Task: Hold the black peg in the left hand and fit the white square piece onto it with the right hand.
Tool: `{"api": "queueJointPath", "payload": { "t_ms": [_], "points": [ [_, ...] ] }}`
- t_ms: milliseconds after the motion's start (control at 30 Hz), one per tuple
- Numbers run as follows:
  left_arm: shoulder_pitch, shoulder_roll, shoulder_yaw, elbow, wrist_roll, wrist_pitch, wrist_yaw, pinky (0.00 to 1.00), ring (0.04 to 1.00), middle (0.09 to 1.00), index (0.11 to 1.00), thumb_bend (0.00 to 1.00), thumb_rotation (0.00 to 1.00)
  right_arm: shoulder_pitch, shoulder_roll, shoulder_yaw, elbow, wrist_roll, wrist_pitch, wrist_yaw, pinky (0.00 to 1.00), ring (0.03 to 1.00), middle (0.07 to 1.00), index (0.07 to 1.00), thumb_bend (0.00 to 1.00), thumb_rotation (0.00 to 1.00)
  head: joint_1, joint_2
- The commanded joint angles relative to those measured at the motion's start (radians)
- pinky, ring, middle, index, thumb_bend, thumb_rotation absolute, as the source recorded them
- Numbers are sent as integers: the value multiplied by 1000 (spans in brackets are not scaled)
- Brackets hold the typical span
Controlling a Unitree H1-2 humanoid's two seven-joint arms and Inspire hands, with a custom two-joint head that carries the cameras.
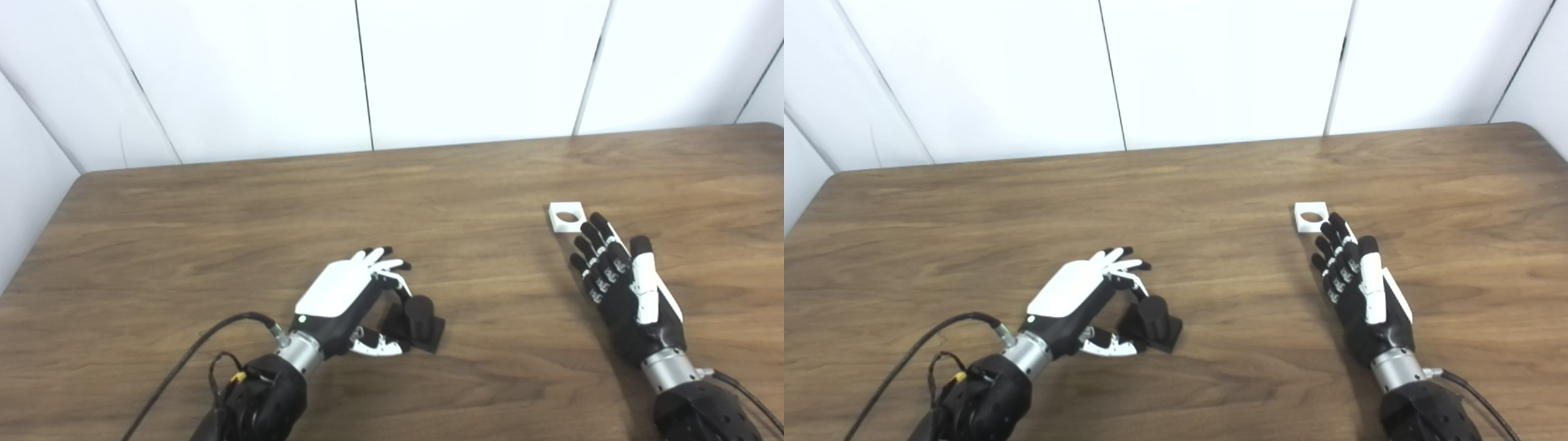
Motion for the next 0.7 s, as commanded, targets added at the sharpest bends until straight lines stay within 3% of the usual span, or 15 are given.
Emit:
{"api": "queueJointPath", "payload": {
  "t_ms": [0,433,667],
  "points": [
    [7,-4,-19,-30,5,-26,-28,1000,993,892,490,523,74,0,2,2,-8,10,6,6,994,1000,998,1000,675,967,-3,2],
    [15,-8,-19,-20,26,-47,-33,1000,993,890,490,524,70,5,2,-8,-29,12,19,-12,994,1000,993,998,663,959,-2,4],
    [13,-13,-10,-8,26,-55,-32,1000,993,889,491,524,71,-40,-18,-30,-28,3,22,-27,962,989,971,968,654,860,-5,5]
  ]
}}
